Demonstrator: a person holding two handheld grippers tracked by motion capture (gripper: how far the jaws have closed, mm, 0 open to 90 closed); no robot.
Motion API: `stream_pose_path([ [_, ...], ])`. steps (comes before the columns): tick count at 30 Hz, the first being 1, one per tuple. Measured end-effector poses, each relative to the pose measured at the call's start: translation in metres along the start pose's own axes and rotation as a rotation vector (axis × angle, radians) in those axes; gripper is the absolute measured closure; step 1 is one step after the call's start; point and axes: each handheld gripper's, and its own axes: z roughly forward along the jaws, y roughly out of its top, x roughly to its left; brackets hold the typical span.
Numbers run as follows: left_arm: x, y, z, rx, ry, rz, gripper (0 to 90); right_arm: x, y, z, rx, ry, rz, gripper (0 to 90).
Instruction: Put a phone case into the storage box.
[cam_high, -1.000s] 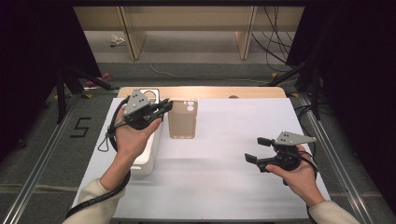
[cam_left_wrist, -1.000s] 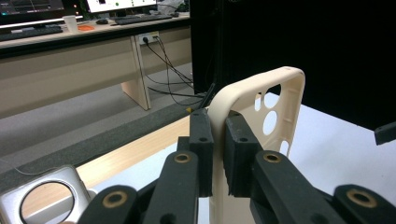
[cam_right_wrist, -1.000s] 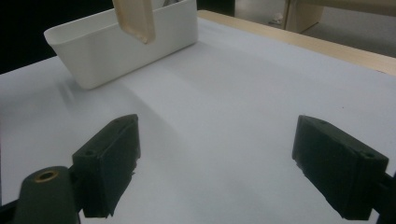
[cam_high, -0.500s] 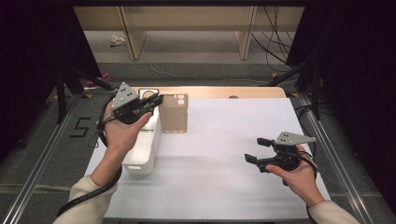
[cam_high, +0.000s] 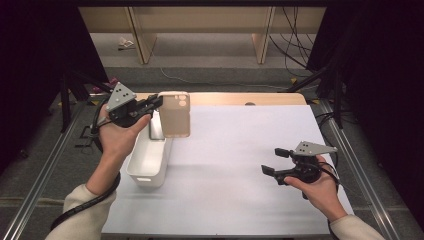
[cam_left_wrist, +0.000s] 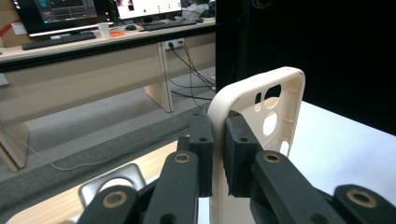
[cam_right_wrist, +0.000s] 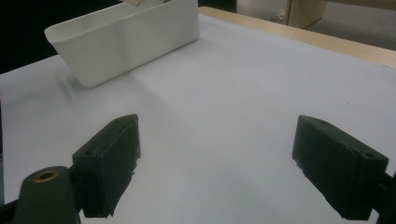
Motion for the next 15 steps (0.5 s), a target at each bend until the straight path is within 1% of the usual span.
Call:
stream_pose_path([
  [5,0.009,0.002,-0.002,0.006,0.019,0.011,82.6,-0.001,0.000,0.000,0.002,0.000,0.003,16.2],
  [6,0.012,0.003,-0.001,0.000,0.021,0.026,82.6,-0.001,0.000,0.000,0.001,0.000,0.003,16.2],
  [9,0.017,0.002,-0.001,0.003,0.024,0.027,82.6,-0.001,0.000,0.000,0.000,0.001,0.003,16.2],
  [10,0.018,0.002,-0.002,0.011,0.025,0.016,82.6,-0.001,0.000,0.000,0.001,0.001,0.003,16.2],
  [14,0.026,0.000,-0.002,0.016,0.040,0.020,82.6,-0.001,0.000,0.000,0.001,0.001,0.004,16.2],
  [15,0.028,0.000,-0.001,0.011,0.044,0.034,82.6,-0.001,0.000,0.000,0.002,0.000,0.004,16.2],
])
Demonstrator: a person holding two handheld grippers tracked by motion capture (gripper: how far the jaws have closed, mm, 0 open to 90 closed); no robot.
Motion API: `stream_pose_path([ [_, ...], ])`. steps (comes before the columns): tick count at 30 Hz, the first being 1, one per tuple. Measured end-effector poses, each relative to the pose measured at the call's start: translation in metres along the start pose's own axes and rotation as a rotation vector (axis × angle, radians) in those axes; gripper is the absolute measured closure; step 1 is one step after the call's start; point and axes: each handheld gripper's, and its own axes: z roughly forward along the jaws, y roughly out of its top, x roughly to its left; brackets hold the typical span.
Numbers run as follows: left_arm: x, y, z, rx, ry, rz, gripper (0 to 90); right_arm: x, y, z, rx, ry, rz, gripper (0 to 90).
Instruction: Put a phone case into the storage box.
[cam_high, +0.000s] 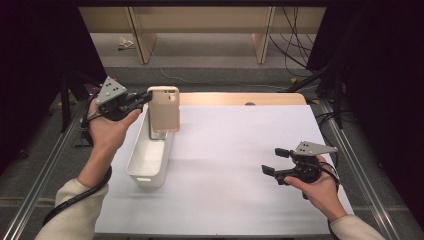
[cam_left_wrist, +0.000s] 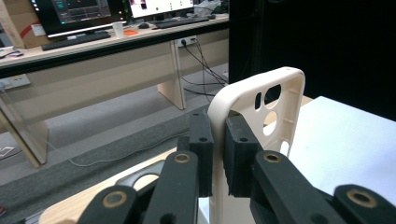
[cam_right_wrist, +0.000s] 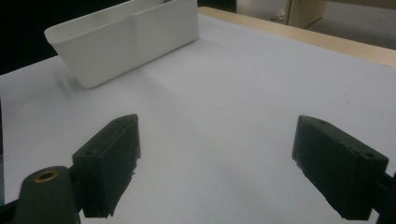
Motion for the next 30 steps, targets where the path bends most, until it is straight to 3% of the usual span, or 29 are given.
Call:
stream_pose_path([
  [6,0.010,-0.002,0.000,0.005,0.015,0.011,82.6,0.000,0.000,0.000,0.001,0.001,-0.002,16.2],
  [15,0.024,-0.011,-0.002,0.009,0.031,-0.016,82.5,0.000,0.000,0.000,-0.001,-0.001,0.002,16.2],
  [19,0.030,-0.014,-0.003,0.024,0.039,-0.003,82.5,0.000,0.000,0.000,0.001,0.000,0.002,16.2],
  [30,0.036,-0.027,0.003,0.055,0.046,-0.008,82.5,0.000,0.000,0.000,0.001,0.000,0.002,16.2],
])
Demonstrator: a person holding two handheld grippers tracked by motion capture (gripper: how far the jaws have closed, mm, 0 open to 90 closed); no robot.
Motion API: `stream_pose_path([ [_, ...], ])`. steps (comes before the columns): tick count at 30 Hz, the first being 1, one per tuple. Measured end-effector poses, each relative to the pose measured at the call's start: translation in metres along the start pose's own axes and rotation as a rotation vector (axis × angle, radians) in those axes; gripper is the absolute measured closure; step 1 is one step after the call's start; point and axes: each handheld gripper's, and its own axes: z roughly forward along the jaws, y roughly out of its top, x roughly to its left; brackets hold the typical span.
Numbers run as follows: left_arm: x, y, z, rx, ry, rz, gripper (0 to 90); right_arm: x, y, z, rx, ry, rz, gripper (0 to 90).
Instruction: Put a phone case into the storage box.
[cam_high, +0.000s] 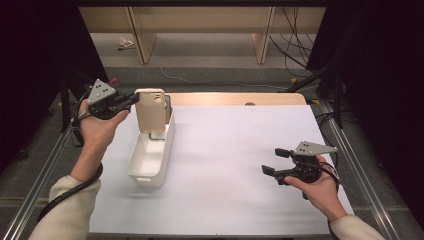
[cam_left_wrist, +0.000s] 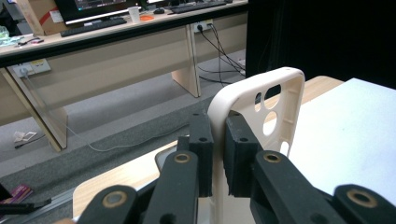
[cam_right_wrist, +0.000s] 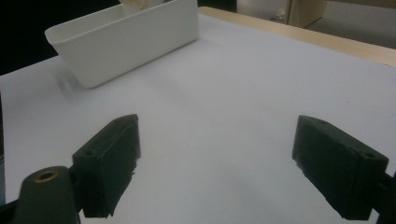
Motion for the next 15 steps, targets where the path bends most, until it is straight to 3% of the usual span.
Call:
stream_pose_path([
  [15,0.005,-0.020,0.015,0.047,-0.020,0.001,82.5,-0.001,0.000,0.000,-0.001,0.001,0.003,16.2],
])
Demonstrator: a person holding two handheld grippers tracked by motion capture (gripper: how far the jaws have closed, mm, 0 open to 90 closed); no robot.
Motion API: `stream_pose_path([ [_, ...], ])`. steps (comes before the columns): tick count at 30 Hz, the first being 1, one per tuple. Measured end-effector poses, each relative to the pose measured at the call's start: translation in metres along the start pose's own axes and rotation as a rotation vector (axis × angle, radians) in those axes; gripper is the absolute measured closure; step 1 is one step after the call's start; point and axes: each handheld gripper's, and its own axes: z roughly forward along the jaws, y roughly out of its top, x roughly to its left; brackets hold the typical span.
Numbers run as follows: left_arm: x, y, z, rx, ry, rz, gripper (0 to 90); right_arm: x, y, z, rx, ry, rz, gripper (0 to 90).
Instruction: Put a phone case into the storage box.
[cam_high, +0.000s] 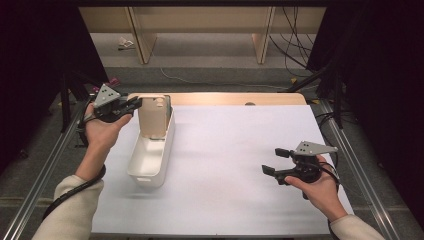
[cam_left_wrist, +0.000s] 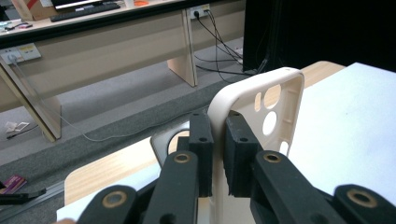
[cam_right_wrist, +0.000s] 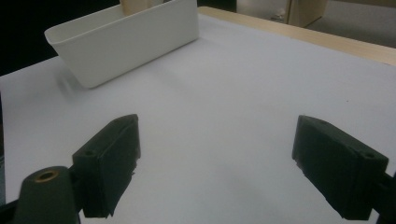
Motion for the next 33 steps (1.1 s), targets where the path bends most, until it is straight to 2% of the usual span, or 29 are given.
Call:
stream_pose_path([
  [11,0.003,-0.016,0.015,0.035,-0.020,0.005,82.5,0.000,0.000,0.000,0.000,0.000,0.001,16.2],
  [17,0.008,-0.024,0.020,0.046,-0.027,-0.013,82.4,0.000,0.000,0.000,-0.001,0.001,0.000,16.2],
  [33,0.012,-0.031,0.026,0.071,-0.031,-0.028,82.1,0.000,0.000,0.000,0.000,0.001,0.000,16.2],
])
